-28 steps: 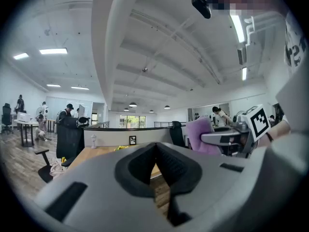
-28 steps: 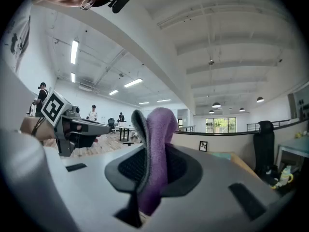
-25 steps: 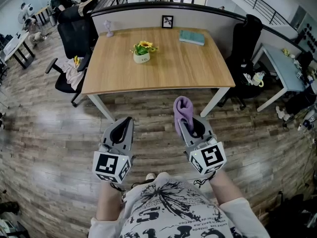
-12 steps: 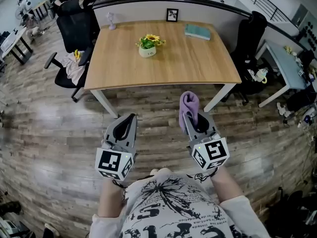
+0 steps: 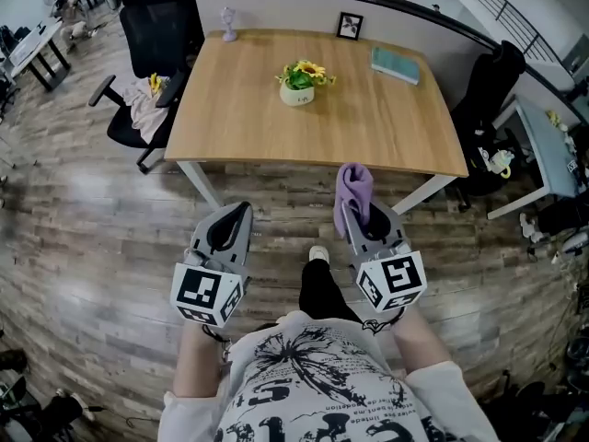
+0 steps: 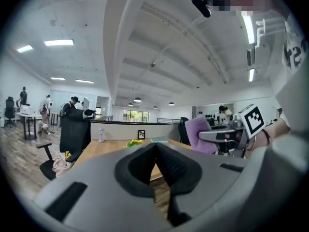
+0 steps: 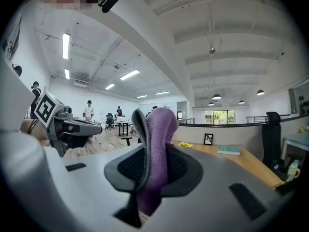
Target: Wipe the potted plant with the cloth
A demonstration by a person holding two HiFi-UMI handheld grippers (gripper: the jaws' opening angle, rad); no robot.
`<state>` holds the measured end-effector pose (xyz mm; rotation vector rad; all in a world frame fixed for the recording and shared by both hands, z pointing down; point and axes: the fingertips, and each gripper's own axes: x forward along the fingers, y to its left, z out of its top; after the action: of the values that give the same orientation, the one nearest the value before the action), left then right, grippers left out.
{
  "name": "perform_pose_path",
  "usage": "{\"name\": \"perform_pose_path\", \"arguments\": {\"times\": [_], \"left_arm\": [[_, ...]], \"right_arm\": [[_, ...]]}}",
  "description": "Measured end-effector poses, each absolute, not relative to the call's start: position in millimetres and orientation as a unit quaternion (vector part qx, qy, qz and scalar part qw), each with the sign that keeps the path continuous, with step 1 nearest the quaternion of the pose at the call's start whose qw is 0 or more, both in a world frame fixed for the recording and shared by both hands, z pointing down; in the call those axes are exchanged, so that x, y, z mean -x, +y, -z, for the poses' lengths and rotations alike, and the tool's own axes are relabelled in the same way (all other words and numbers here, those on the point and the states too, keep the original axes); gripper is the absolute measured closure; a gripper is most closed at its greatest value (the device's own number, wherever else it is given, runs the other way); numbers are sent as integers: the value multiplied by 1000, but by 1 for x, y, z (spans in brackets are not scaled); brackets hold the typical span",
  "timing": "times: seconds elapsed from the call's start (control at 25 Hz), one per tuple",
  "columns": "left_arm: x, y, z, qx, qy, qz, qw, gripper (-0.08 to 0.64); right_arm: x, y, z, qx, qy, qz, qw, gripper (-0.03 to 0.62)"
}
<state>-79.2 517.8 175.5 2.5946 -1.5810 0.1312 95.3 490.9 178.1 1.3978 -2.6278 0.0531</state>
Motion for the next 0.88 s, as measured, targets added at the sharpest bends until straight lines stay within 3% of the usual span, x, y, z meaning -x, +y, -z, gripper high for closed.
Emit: {"name": "perform_pose_path", "arguments": {"times": [0.44,0.88], "left_arm": [[53,353,-181,-818,-569,-50,63,557],[24,200,-208,-800,-591,-61,83,557]], "right_arm": [[-122,307,-187,-423,-903,-31,74,517],[-153,144,-222,-402,-907,-62,112,516]]}}
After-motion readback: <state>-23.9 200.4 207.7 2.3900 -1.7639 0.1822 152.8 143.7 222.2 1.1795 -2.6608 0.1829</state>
